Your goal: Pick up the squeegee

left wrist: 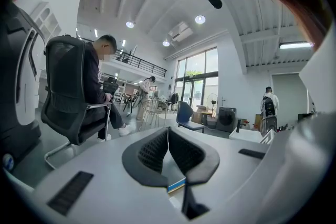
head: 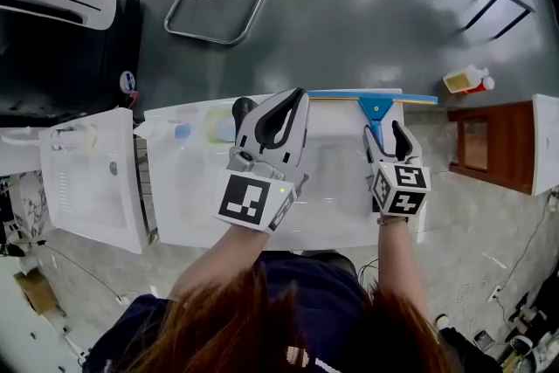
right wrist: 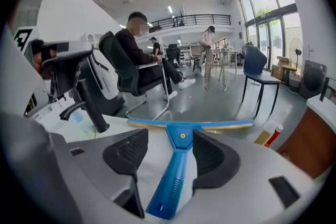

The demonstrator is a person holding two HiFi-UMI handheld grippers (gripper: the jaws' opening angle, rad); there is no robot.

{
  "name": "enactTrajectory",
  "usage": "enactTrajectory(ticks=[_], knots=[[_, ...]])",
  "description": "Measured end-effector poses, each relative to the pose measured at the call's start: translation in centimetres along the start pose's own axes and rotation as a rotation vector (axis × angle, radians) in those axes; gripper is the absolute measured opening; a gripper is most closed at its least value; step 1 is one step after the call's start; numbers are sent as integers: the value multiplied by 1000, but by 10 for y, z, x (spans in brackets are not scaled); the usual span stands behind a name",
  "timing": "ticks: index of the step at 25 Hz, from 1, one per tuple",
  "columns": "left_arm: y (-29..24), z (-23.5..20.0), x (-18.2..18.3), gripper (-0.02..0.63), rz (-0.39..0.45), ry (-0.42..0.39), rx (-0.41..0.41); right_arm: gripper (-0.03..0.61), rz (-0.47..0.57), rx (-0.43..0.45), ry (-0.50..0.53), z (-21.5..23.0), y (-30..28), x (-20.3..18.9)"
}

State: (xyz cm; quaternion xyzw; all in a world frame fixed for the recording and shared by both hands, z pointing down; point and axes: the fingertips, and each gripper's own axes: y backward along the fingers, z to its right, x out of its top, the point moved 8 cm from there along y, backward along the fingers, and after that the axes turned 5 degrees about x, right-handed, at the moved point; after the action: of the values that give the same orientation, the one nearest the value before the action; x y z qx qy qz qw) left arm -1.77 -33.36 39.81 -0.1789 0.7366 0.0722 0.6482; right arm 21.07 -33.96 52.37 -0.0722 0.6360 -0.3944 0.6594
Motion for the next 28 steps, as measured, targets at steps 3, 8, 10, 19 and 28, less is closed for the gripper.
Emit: enactTrajectory(ticks=[3,8,10,19,28], knots=[[-1,2,-3,21,-2,6,-2,282,-77,-17,12,6,-19,-17],[-1,6,-1,21,32,41,14,270,-185,-40,-2,14,-40,-39],[1,7,-1,21,29,38,16,244,-205,-56,12,14,-41,-43],[11,10,5,21,46,29,27,161,-148,-90,-3,15,-32,-43],[24,7,14,21,17,-36,37,160,21,-108,27,9,8,1]])
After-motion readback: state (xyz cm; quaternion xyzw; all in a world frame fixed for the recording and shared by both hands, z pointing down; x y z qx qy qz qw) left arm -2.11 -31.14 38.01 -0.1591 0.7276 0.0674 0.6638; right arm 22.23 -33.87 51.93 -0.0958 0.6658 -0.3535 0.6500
